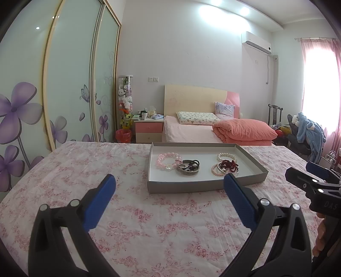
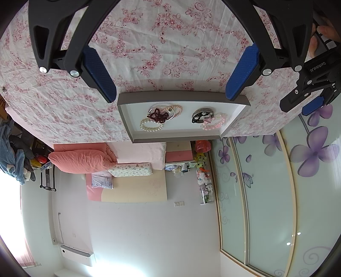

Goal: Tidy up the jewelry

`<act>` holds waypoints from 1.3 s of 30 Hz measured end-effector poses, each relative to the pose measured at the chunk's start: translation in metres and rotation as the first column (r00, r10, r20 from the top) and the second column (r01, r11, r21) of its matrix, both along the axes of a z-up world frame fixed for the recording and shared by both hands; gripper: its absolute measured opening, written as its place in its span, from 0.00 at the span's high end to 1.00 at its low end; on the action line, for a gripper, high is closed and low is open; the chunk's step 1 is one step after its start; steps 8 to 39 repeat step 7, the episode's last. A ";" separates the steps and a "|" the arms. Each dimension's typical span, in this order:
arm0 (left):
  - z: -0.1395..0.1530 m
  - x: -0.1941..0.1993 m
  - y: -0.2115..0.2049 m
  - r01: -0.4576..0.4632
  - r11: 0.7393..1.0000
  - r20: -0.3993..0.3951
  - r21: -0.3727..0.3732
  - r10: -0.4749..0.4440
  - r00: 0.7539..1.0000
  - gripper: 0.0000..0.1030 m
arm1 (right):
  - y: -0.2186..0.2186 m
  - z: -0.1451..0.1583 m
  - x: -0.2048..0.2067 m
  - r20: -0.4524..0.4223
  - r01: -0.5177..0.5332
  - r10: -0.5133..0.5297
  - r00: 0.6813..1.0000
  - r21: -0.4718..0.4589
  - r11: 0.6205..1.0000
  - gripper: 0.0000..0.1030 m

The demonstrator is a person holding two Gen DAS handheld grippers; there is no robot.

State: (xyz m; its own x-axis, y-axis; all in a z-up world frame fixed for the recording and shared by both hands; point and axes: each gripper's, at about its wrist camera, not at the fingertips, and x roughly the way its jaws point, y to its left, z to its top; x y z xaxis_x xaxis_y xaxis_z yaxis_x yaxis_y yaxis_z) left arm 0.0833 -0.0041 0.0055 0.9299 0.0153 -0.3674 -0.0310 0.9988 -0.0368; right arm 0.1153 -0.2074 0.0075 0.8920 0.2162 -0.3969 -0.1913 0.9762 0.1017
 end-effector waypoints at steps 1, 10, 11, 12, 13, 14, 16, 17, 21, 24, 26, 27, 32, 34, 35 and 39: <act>0.000 0.000 0.000 0.000 1.000 -0.001 -0.002 0.000 1.000 0.04 | 0.001 -0.001 -0.001 0.000 0.001 -0.001 1.000 0.001 1.000 0.02; -0.001 0.000 0.001 0.004 1.000 -0.004 -0.006 -0.004 1.000 0.04 | 0.001 -0.002 -0.002 0.001 0.001 -0.001 1.000 0.002 1.000 0.02; -0.001 0.000 0.001 0.004 1.000 -0.004 -0.006 -0.004 1.000 0.04 | 0.001 -0.002 -0.002 0.001 0.001 -0.001 1.000 0.002 1.000 0.02; -0.001 0.000 0.001 0.004 1.000 -0.004 -0.006 -0.004 1.000 0.04 | 0.001 -0.002 -0.002 0.001 0.001 -0.001 1.000 0.002 1.000 0.02; -0.001 0.000 0.001 0.004 1.000 -0.004 -0.006 -0.004 1.000 0.04 | 0.001 -0.002 -0.002 0.001 0.001 -0.001 1.000 0.002 1.000 0.02; -0.001 0.000 0.001 0.004 1.000 -0.004 -0.006 -0.004 1.000 0.04 | 0.001 -0.002 -0.002 0.001 0.001 -0.001 1.000 0.002 1.000 0.02; -0.001 0.000 0.001 0.004 1.000 -0.004 -0.006 -0.004 1.000 0.04 | 0.001 -0.002 -0.002 0.001 0.001 -0.001 1.000 0.002 1.000 0.02; -0.001 0.000 0.001 0.004 1.000 -0.004 -0.006 -0.004 1.000 0.04 | 0.001 -0.002 -0.002 0.001 0.001 -0.001 1.000 0.002 1.000 0.02; -0.001 0.000 0.001 0.004 1.000 -0.004 -0.006 -0.004 1.000 0.04 | 0.001 -0.002 -0.002 0.001 0.001 -0.001 1.000 0.002 1.000 0.02; -0.001 0.000 0.001 0.004 1.000 -0.004 -0.006 -0.004 1.000 0.04 | 0.001 -0.002 -0.002 0.001 0.001 -0.001 1.000 0.002 1.000 0.02; -0.001 0.000 0.001 0.004 1.000 -0.004 -0.006 -0.004 1.000 0.04 | 0.001 -0.002 -0.002 0.001 0.001 -0.001 1.000 0.002 1.000 0.02; -0.001 0.000 0.001 0.004 1.000 -0.004 -0.006 -0.004 1.000 0.04 | 0.001 -0.002 -0.002 0.001 0.001 -0.001 1.000 0.002 1.000 0.02; -0.001 0.000 0.001 0.004 1.000 -0.004 -0.006 -0.004 1.000 0.04 | 0.001 -0.002 -0.002 0.001 0.001 -0.001 1.000 0.002 1.000 0.02; -0.001 0.000 0.001 0.004 1.000 -0.004 -0.006 -0.004 1.000 0.04 | 0.001 -0.002 -0.002 0.001 0.001 -0.001 1.000 0.002 1.000 0.02; -0.001 0.000 0.001 0.004 1.000 -0.004 -0.006 -0.004 1.000 0.04 | 0.001 -0.002 -0.002 0.001 0.001 -0.001 1.000 0.002 1.000 0.02; -0.001 0.000 0.001 0.004 1.000 -0.004 -0.006 -0.004 1.000 0.04 | 0.001 -0.002 -0.002 0.001 0.001 -0.001 1.000 0.002 1.000 0.02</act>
